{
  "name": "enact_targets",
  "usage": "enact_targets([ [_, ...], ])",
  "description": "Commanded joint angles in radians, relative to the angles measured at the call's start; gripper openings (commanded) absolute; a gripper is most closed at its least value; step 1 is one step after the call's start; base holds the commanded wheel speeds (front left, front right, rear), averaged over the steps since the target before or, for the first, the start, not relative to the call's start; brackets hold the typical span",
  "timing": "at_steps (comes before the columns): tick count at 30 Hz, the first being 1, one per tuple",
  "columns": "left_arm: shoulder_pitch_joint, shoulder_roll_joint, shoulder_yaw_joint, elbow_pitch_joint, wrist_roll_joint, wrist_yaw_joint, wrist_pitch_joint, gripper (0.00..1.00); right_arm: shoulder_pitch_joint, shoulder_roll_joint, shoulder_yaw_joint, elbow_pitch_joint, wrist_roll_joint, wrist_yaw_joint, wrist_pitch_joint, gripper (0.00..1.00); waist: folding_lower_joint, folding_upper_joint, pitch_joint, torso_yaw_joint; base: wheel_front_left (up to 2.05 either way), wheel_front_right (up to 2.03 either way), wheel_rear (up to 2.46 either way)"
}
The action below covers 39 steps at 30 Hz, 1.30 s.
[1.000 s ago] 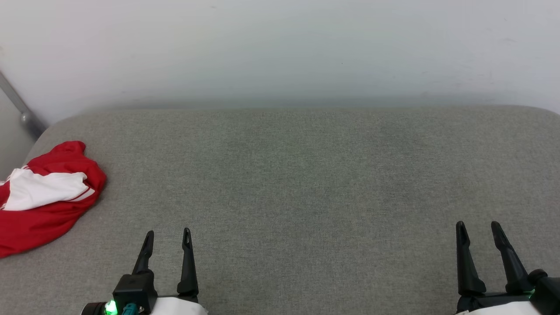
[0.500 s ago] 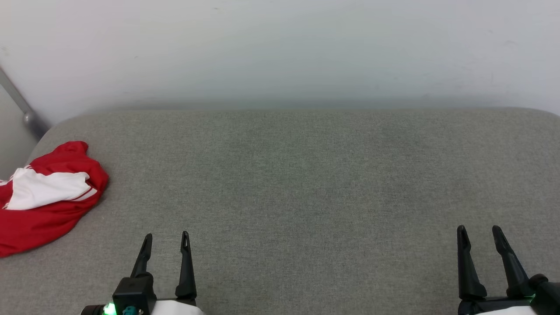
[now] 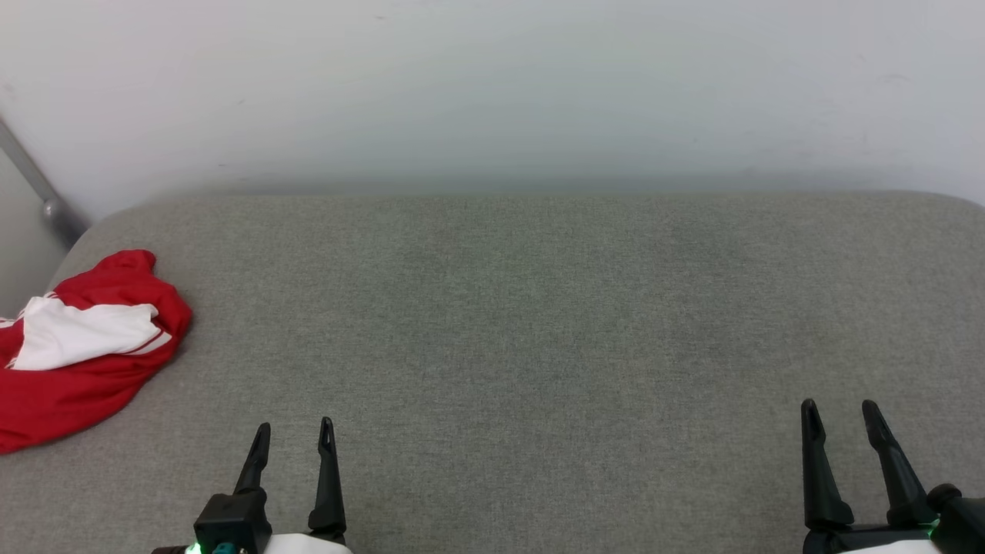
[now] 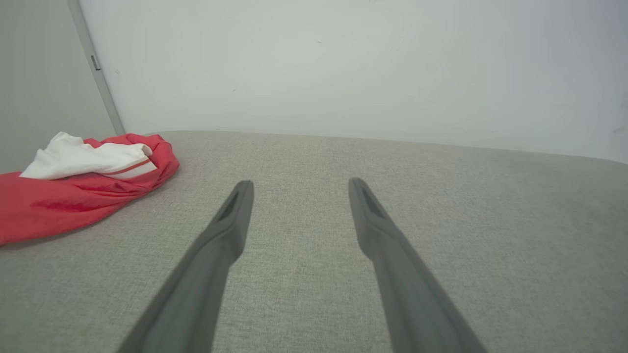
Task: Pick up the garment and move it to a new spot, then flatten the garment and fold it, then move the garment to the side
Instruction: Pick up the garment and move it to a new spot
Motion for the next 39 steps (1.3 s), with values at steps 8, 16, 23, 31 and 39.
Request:
enact_targets([
  [8,0.000,-0.001,-0.004,0.010,-0.010,0.003,-0.003,1.00,0.010,0.000,0.005,0.010,0.016,0.000,-0.002,1.00,0.0000,0.0000,-0.004,-0.002,0.00,0.00,0.00],
  [16,-0.002,-0.001,-0.005,0.015,0.000,0.007,-0.003,1.00,0.013,0.000,0.006,0.013,0.011,0.000,-0.002,1.00,0.0000,0.0000,-0.008,-0.001,0.00,0.00,0.00],
  [23,-0.002,-0.001,-0.005,0.015,0.003,0.008,-0.003,1.00,0.014,0.000,0.009,0.016,0.006,0.000,-0.002,1.00,0.0000,0.0000,-0.010,0.001,0.00,0.00,0.00],
  [31,-0.006,-0.001,0.001,0.016,0.010,0.014,-0.003,1.00,0.014,0.000,0.012,0.017,0.004,0.000,-0.002,1.00,0.0000,0.0000,-0.011,0.020,0.00,0.00,0.00],
  [39,-0.001,-0.001,0.013,0.020,0.010,0.025,-0.003,1.00,0.023,0.000,0.018,0.013,0.003,0.000,-0.002,1.00,0.0000,0.0000,-0.011,0.064,0.00,0.00,0.00],
])
